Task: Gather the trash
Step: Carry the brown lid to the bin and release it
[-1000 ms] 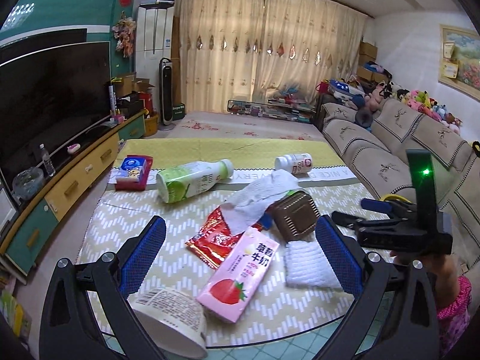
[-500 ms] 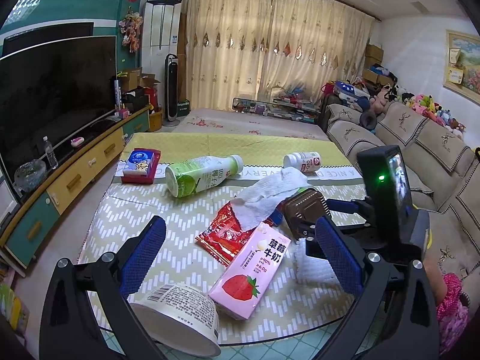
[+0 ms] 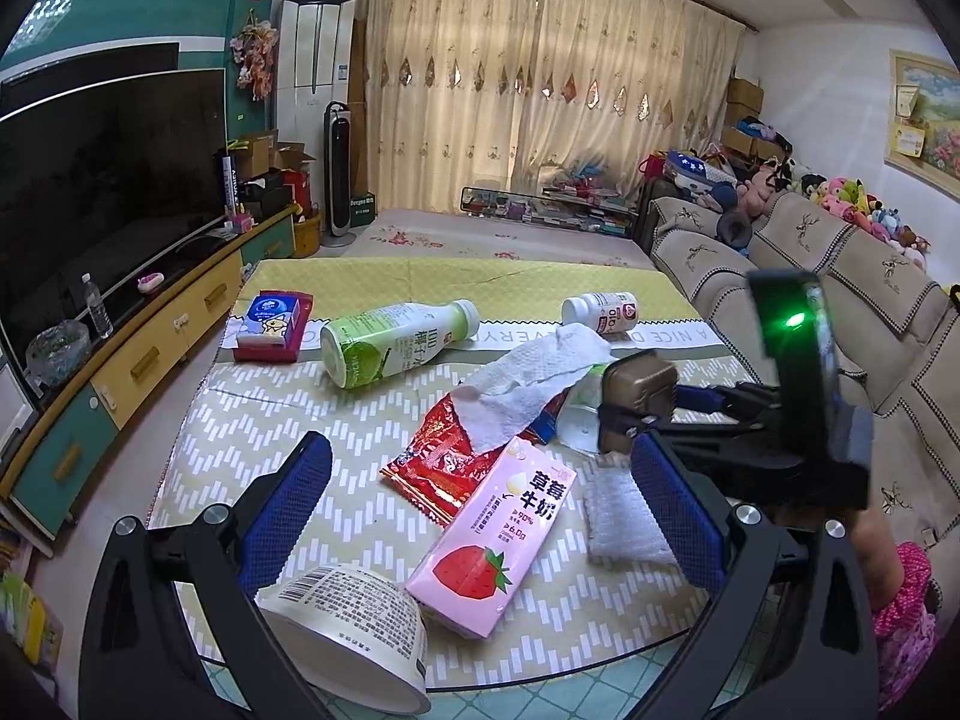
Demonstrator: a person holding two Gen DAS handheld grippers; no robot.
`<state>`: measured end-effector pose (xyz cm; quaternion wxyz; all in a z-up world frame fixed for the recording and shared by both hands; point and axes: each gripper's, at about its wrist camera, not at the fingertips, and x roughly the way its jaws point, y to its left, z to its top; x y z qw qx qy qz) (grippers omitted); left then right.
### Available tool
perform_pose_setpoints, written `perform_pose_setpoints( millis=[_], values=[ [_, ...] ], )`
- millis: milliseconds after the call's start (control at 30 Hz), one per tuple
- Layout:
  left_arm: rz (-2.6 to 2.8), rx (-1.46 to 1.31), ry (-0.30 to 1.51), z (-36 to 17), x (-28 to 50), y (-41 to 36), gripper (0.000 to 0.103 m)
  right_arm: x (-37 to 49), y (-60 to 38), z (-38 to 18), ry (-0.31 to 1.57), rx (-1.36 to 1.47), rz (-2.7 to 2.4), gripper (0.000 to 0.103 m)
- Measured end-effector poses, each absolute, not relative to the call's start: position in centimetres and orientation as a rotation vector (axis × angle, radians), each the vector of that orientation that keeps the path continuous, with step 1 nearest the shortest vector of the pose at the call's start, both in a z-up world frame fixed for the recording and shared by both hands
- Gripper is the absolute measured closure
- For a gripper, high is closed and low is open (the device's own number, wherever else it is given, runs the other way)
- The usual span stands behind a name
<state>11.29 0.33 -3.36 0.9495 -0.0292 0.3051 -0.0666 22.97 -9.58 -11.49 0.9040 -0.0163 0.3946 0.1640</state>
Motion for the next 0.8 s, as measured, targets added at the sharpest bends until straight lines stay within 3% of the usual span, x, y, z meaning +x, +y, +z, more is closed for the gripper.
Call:
perform_pose_setpoints(
  millis=[400,800],
  values=[
    [-0.146,-0.072,0.620,-3.2,11.3,-0.1,0.005,19.5,-19.3,-9.0,0.715,0.111,0.134,0.043],
    [-0.167,-0.044,0.652,-3.5,12.1,-2.3,0.005,17.6,-35.3,-11.8,0.743,0.276,-0.221,0.042]
  ],
)
